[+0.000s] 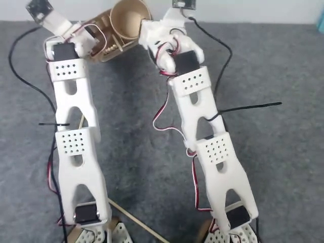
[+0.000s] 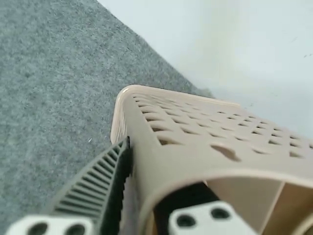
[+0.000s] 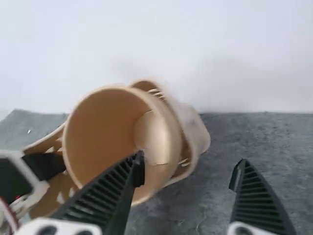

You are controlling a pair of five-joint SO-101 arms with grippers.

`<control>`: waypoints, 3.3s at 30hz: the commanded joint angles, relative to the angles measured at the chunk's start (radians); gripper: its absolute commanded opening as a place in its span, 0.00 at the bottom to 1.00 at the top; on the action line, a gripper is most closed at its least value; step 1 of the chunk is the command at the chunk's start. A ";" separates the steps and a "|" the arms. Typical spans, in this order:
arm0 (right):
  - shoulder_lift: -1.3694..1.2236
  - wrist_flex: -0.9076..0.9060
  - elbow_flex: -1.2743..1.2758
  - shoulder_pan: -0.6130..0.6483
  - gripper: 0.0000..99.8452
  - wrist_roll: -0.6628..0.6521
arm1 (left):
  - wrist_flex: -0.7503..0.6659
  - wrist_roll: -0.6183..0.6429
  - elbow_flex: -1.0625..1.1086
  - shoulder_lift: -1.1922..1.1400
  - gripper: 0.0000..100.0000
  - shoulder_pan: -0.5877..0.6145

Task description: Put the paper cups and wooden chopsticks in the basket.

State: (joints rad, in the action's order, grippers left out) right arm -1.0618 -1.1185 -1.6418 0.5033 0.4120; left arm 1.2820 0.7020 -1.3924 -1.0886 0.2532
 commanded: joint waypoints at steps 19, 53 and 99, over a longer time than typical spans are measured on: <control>-0.236 0.383 -0.034 0.012 0.29 0.002 | 0.025 0.011 -0.025 0.008 0.01 0.031; -0.099 0.010 -0.035 0.025 0.01 0.078 | 0.299 -0.204 -0.285 0.008 0.01 0.031; 0.127 -0.421 -0.032 0.050 0.01 0.035 | 0.443 -0.390 -0.286 -0.110 0.01 -0.017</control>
State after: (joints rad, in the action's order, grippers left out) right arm -0.9360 -1.5942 -1.6418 0.5416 0.4780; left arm 1.7269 0.3138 -1.6686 -1.1577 0.2409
